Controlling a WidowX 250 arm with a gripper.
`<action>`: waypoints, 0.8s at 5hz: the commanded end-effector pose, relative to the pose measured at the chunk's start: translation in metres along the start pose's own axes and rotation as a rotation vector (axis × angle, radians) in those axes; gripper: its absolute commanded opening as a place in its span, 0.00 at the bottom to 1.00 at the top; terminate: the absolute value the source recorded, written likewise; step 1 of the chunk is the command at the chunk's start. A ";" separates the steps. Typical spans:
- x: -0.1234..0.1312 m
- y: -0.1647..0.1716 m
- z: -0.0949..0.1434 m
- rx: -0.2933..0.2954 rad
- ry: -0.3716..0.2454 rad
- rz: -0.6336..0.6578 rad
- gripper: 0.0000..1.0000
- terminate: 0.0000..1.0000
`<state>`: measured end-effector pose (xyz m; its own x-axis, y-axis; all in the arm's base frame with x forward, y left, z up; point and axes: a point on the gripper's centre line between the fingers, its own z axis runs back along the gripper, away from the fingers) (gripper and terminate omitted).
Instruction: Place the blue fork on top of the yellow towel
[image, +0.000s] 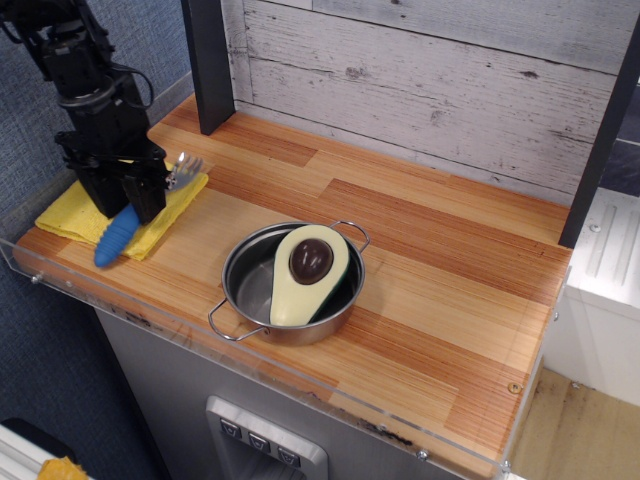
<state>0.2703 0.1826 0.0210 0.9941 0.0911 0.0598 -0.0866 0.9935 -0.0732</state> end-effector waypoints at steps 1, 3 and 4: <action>0.003 -0.008 0.038 -0.008 -0.042 -0.009 1.00 0.00; -0.017 -0.106 0.124 0.011 -0.229 -0.040 1.00 0.00; -0.008 -0.133 0.122 -0.043 -0.208 -0.093 1.00 0.00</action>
<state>0.2658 0.0531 0.1343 0.9727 0.0222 0.2311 0.0052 0.9931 -0.1173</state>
